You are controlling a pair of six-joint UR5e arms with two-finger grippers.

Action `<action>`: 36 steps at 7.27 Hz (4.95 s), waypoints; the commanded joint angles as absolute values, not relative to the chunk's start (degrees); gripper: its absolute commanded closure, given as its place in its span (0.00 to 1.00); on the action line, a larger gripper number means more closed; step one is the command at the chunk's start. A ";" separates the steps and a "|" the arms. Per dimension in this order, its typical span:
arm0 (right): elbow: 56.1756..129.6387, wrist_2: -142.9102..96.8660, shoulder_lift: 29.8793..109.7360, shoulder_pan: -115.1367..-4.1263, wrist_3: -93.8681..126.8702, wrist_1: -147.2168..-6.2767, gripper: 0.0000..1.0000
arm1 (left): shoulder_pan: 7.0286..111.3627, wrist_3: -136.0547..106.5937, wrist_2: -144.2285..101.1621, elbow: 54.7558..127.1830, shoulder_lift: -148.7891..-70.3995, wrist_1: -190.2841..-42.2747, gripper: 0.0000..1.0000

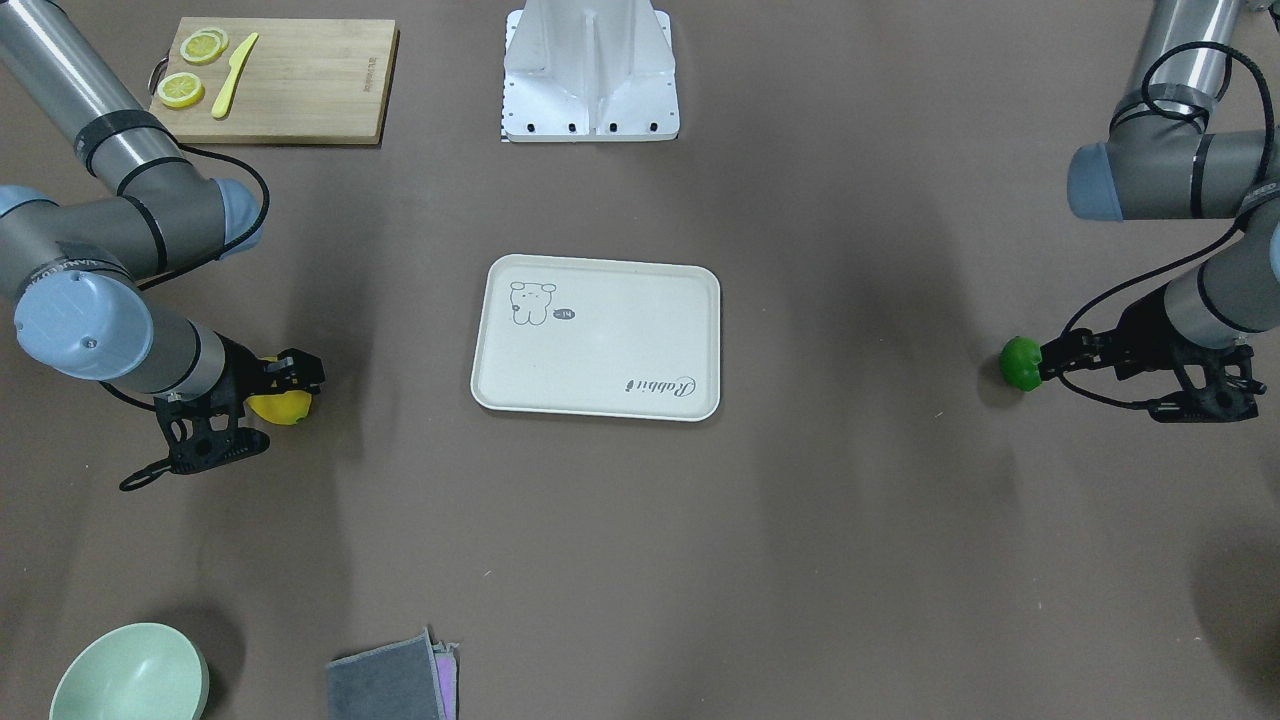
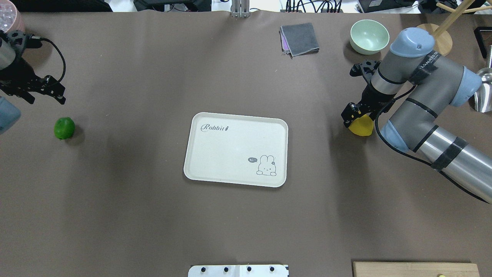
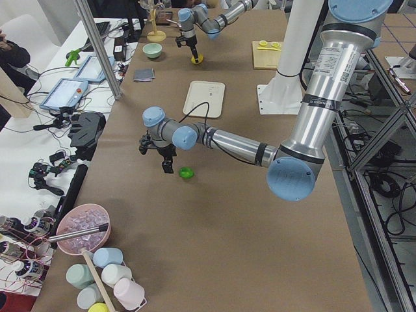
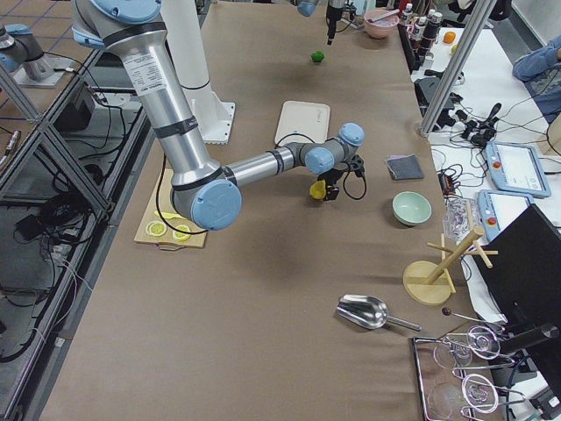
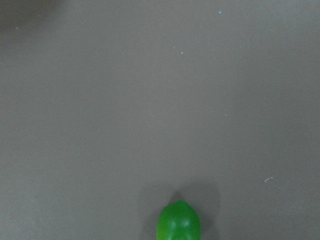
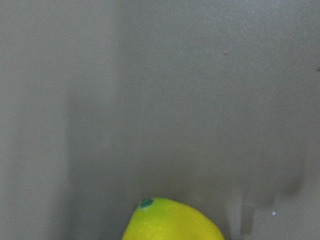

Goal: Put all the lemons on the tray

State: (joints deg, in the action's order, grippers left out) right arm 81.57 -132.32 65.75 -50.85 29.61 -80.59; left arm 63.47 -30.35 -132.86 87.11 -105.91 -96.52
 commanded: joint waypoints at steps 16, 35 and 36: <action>79.98 -129.38 49.13 -36.12 28.30 -74.27 0.29 | 60.64 -29.62 -139.83 92.94 -106.61 -85.72 1.00; 90.18 -137.11 81.02 -71.96 15.91 -77.85 0.00 | 38.50 -62.05 -137.11 76.82 -130.61 -115.66 0.02; 90.26 -137.28 81.04 -74.16 15.82 -80.83 0.00 | 38.50 -61.96 -137.11 76.99 -130.61 -115.66 0.02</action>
State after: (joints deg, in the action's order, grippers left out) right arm 90.26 -137.30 80.24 -71.44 15.91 -77.72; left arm 38.53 -62.01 -137.17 76.82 -130.64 -115.67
